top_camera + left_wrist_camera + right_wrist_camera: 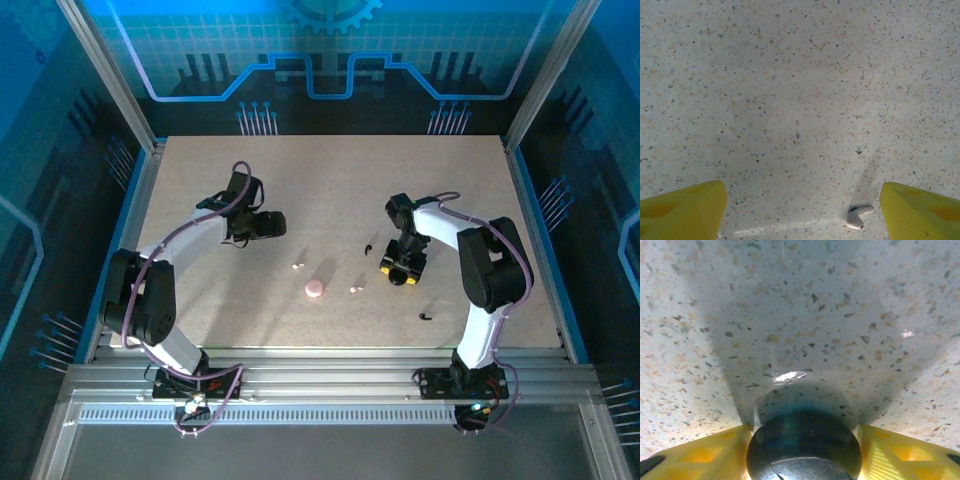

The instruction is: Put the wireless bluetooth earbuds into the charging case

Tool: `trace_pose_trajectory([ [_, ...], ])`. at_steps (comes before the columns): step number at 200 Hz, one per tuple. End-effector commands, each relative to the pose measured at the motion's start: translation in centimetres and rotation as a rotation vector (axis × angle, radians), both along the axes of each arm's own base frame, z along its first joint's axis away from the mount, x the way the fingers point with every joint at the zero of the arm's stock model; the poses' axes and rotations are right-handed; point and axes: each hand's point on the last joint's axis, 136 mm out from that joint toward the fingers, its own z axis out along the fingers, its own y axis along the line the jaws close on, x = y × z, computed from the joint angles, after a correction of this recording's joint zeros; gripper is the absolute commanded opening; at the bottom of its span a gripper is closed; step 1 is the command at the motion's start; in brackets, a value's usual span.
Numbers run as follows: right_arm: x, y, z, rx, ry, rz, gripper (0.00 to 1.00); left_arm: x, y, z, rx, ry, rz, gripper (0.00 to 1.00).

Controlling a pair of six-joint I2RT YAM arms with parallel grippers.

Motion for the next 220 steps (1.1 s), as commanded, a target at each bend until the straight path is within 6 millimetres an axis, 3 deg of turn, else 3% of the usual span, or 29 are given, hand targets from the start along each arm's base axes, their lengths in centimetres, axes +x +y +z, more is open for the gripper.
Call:
trace_pose_trajectory([
  [1,-0.2,-1.0,-0.7,-0.042,-0.004,-0.020,0.53,-0.2,-0.3,-0.4,-0.029,0.017,-0.022,0.81],
  [29,-0.2,-0.9,0.6,-0.008,-0.089,-0.054,0.50,-0.2,-0.8,0.0,-0.047,0.003,-0.056,0.80],
  [63,-0.4,-0.2,3.3,0.056,-0.248,-0.082,0.48,-0.3,-3.0,1.6,-0.162,-0.035,-0.130,0.74],
  [118,-0.5,1.8,7.9,0.226,-0.496,-0.083,0.47,-1.2,-6.8,6.9,-0.312,-0.310,-0.339,0.72],
  [153,0.4,3.6,10.3,0.309,-0.571,-0.008,0.46,-3.3,-9.2,9.2,-0.371,-0.523,-0.503,0.70],
  [195,1.1,7.3,12.7,0.497,-0.609,0.069,0.47,-6.0,-11.7,9.4,-0.420,-0.715,-0.692,0.67],
  [201,1.7,7.9,14.1,0.518,-0.639,0.080,0.47,-6.3,-12.1,9.6,-0.429,-0.739,-0.709,0.66],
  [220,2.0,9.1,15.3,0.570,-0.659,0.104,0.47,-7.5,-13.2,9.9,-0.446,-0.806,-0.767,0.65],
])
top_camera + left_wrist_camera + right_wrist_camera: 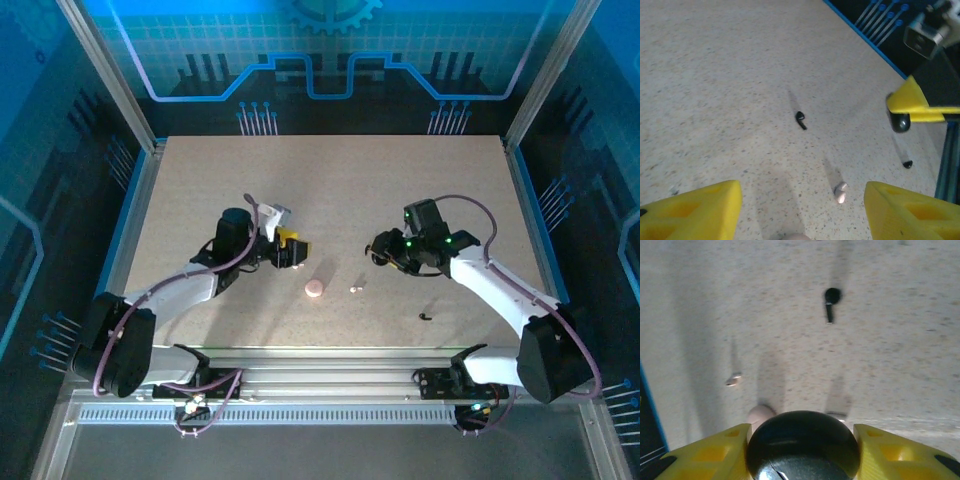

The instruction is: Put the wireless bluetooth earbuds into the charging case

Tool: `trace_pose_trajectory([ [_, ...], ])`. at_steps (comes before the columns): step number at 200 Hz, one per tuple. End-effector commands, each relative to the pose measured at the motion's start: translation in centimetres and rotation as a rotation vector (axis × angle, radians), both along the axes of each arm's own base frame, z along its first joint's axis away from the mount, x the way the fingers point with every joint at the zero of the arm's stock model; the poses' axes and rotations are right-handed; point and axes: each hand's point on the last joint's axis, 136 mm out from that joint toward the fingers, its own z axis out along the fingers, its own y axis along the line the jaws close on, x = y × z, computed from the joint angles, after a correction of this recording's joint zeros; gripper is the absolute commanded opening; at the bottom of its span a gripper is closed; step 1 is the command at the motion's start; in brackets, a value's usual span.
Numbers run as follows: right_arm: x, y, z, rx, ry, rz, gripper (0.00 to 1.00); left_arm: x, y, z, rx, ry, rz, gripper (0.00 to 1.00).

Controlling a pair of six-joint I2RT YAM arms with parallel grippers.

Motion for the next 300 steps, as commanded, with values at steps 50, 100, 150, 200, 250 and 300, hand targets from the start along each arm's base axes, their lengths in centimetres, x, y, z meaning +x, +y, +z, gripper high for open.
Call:
trace_pose_trajectory([
  [50,1.6,6.9,6.4,0.270,-0.164,0.111,0.47,-3.6,-4.4,4.4,-0.119,-0.378,-0.213,0.58],
  [100,1.6,9.6,7.1,0.332,-0.211,0.117,0.47,-4.3,-5.7,4.7,-0.130,-0.401,-0.230,0.59],
  [150,1.2,9.9,7.2,0.351,-0.239,0.093,0.47,-3.5,-5.7,4.6,-0.164,-0.382,-0.183,0.59],
  [200,0.6,10.8,7.8,0.358,-0.256,0.104,0.48,-3.0,-5.9,5.2,-0.191,-0.377,-0.167,0.56],
  [250,0.5,12.2,8.5,0.371,-0.266,0.129,0.48,-2.9,-6.0,5.2,-0.197,-0.367,-0.162,0.48],
  [300,0.3,12.6,8.5,0.378,-0.272,0.137,0.48,-3.1,-6.0,5.4,-0.203,-0.366,-0.161,0.33],
])
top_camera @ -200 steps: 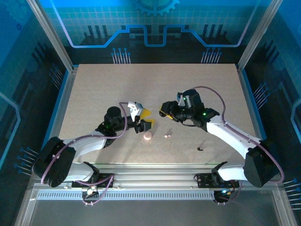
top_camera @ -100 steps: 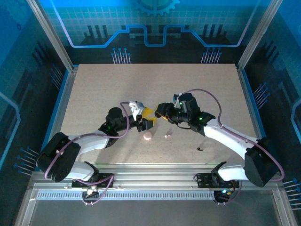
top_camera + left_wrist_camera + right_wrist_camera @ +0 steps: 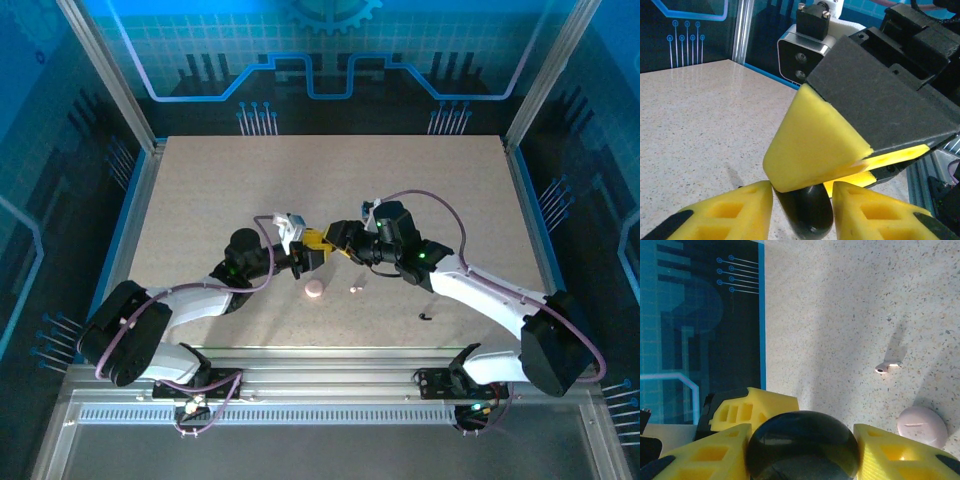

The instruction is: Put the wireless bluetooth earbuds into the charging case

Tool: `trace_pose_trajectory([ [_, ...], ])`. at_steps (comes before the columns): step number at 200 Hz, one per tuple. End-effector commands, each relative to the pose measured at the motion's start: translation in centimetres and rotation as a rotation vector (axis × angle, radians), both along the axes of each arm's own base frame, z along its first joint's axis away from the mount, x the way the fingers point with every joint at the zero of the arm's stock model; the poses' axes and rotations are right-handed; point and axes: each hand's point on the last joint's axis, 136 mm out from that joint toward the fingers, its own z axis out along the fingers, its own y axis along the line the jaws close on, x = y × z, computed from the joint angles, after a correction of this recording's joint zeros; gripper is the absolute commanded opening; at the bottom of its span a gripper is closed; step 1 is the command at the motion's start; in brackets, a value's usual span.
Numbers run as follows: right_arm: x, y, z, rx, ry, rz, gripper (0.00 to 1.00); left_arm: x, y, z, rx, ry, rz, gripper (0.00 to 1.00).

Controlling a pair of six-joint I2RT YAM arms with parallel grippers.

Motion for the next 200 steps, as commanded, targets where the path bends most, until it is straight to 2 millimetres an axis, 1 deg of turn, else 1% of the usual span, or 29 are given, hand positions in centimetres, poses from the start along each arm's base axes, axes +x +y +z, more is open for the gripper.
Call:
trace_pose_trajectory([
  [1,0.4,1.0,1.8,0.035,-0.046,0.005,0.48,-0.3,-0.4,0.8,-0.022,-0.033,-0.018,0.33],
  [25,0.3,1.1,1.8,0.034,-0.047,0.007,0.48,-0.4,-0.5,1.0,-0.027,-0.030,-0.025,0.31],
  [53,0.1,1.3,2.1,0.039,-0.055,0.011,0.48,-0.5,-0.6,1.0,-0.036,-0.015,-0.035,0.31],
  [79,0.1,1.4,2.1,0.041,-0.056,0.015,0.48,-0.6,-0.7,0.9,-0.036,-0.005,-0.045,0.25],
  [106,0.0,1.5,1.9,0.040,-0.055,0.022,0.49,-0.6,-0.6,0.6,-0.022,0.008,-0.040,0.22],
  [139,0.0,1.7,1.9,0.042,-0.057,0.024,0.49,-0.7,-0.7,0.7,-0.022,0.013,-0.049,0.15],
  [149,0.1,1.6,1.9,0.038,-0.060,0.022,0.51,-0.8,-0.7,0.7,-0.021,0.015,-0.049,0.14],
  [162,0.1,1.3,1.9,0.024,-0.066,0.015,0.56,-0.8,-0.6,0.9,-0.020,0.012,-0.048,0.13],
  [164,0.4,1.4,2.8,0.033,-0.084,0.012,0.59,-0.8,-0.6,0.9,-0.020,0.012,-0.047,0.13],
  [167,0.4,1.4,3.1,0.030,-0.091,0.011,0.61,-0.8,-0.6,0.9,-0.020,0.012,-0.046,0.13],
  [184,0.2,0.6,3.3,-0.012,-0.121,0.008,0.71,-1.0,-0.5,1.1,-0.019,0.012,-0.049,0.13],
  [200,-0.1,-0.4,3.6,-0.049,-0.158,0.017,0.76,-1.2,-0.5,1.2,-0.020,0.016,-0.058,0.13],
])
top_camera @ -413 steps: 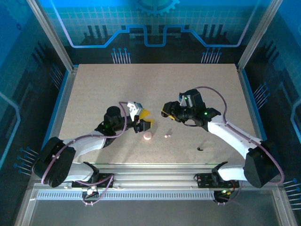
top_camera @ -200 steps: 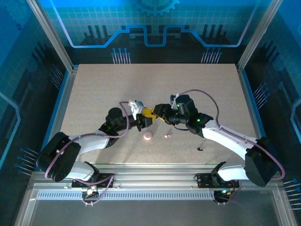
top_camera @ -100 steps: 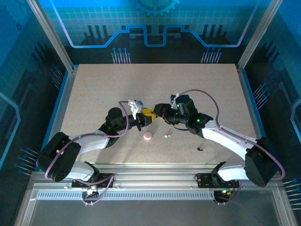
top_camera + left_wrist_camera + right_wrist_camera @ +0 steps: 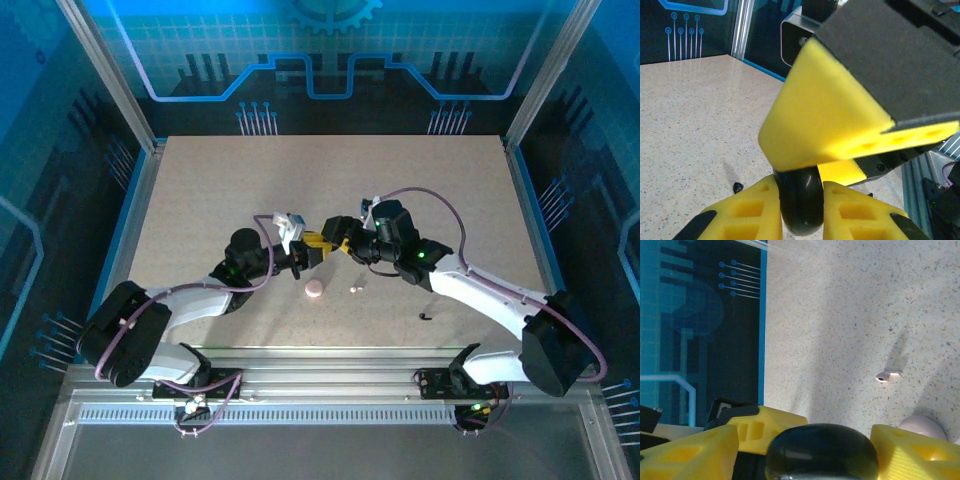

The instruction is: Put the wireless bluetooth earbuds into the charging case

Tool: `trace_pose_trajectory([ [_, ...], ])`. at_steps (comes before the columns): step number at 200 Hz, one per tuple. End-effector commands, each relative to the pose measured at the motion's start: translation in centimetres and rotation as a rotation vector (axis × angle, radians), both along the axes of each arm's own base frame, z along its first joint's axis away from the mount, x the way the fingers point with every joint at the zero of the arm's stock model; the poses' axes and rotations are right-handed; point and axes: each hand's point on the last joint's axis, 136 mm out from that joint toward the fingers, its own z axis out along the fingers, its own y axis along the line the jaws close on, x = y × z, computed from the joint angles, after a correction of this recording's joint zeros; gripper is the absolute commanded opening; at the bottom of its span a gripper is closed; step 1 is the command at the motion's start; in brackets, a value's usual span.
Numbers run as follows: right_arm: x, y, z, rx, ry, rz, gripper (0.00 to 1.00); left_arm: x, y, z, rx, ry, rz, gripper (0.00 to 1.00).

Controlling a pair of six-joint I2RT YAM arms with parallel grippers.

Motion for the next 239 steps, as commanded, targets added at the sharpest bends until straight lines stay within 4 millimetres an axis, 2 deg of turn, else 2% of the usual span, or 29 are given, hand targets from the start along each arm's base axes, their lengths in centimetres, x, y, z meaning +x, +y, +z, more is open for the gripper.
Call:
trace_pose_trajectory([
  [1,-0.4,-0.5,2.8,-0.025,-0.110,0.023,0.76,-1.1,-0.5,1.4,-0.015,-0.021,-0.054,0.13],
  [24,-0.5,-2.1,4.1,-0.056,-0.189,0.016,0.80,-1.4,-0.5,1.8,-0.017,-0.026,-0.062,0.13],
  [28,-0.8,-2.5,3.1,-0.077,-0.183,0.018,0.81,-1.4,-0.5,1.8,-0.018,-0.024,-0.063,0.13],
  [49,-1.0,-4.6,3.5,-0.148,-0.266,0.024,0.81,-1.8,-0.4,2.6,-0.029,-0.042,-0.077,0.13],
  [74,-1.9,-6.9,5.2,-0.290,-0.513,0.105,0.77,-2.8,-0.7,3.6,-0.045,-0.062,-0.130,0.13],
  [97,-4.1,-7.1,6.1,-0.390,-0.775,0.311,0.71,-3.9,-0.9,4.5,-0.060,-0.081,-0.192,0.13],
  [145,-8.8,-7.0,6.1,-0.556,-1.181,0.739,0.60,-5.9,-1.5,6.4,-0.062,-0.106,-0.326,0.14],
  [155,-9.2,-7.0,6.0,-0.586,-1.195,0.818,0.58,-6.2,-1.6,6.7,-0.056,-0.111,-0.345,0.14],
  [158,-9.4,-7.0,5.4,-0.594,-1.179,0.843,0.57,-6.3,-1.6,6.8,-0.054,-0.111,-0.351,0.14],
  [162,-9.3,-7.0,6.2,-0.607,-1.198,0.862,0.57,-6.3,-1.6,6.8,-0.051,-0.109,-0.357,0.14],
  [186,-9.2,-6.8,5.9,-0.641,-1.167,0.989,0.55,-6.8,-1.8,7.1,-0.048,-0.111,-0.385,0.14],
  [239,-9.3,-5.4,6.5,-0.662,-1.233,1.164,0.55,-7.6,-2.0,6.9,-0.015,-0.115,-0.418,0.14],
])
